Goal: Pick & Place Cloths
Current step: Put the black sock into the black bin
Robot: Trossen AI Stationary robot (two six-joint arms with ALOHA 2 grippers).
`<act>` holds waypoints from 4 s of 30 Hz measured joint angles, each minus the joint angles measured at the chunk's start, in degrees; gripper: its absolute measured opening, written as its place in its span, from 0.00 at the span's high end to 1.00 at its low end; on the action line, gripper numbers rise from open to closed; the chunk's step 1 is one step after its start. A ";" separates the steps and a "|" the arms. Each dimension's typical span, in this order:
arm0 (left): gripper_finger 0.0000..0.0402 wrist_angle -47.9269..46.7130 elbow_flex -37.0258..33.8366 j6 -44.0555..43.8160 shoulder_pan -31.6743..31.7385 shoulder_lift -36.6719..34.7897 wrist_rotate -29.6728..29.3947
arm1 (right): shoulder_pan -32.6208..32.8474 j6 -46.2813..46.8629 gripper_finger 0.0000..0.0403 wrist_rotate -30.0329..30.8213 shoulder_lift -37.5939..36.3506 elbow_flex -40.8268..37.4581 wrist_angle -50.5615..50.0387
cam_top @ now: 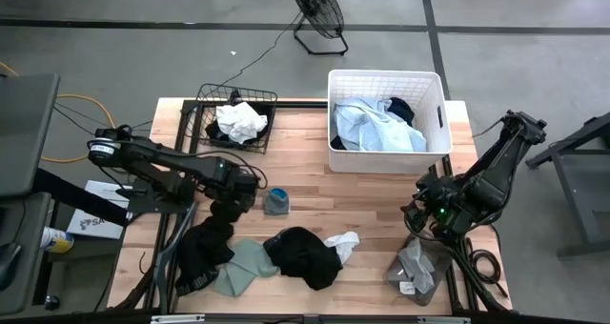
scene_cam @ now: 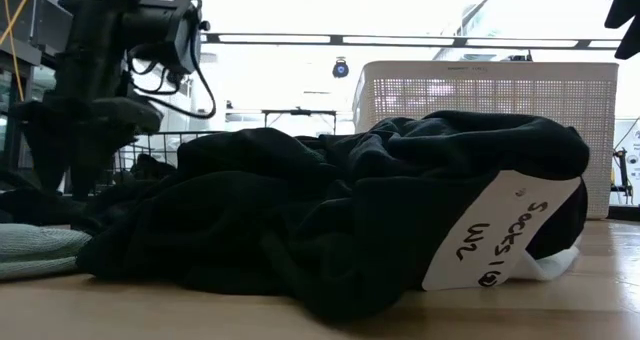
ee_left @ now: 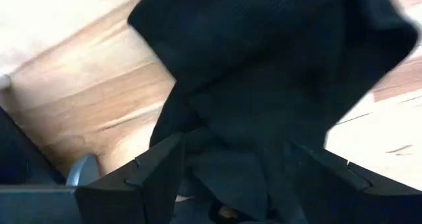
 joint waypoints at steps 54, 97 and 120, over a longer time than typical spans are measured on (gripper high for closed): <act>1.00 3.75 14.21 9.86 0.09 4.20 1.12 | 0.00 -1.54 0.33 1.48 0.02 0.00 1.25; 1.00 23.52 38.73 23.46 0.09 4.17 -1.95 | -11.48 -94.10 0.33 14.34 0.44 0.02 58.14; 1.00 24.88 38.71 24.17 0.11 4.17 -0.42 | -29.32 -117.92 0.12 -2.71 17.89 0.02 82.87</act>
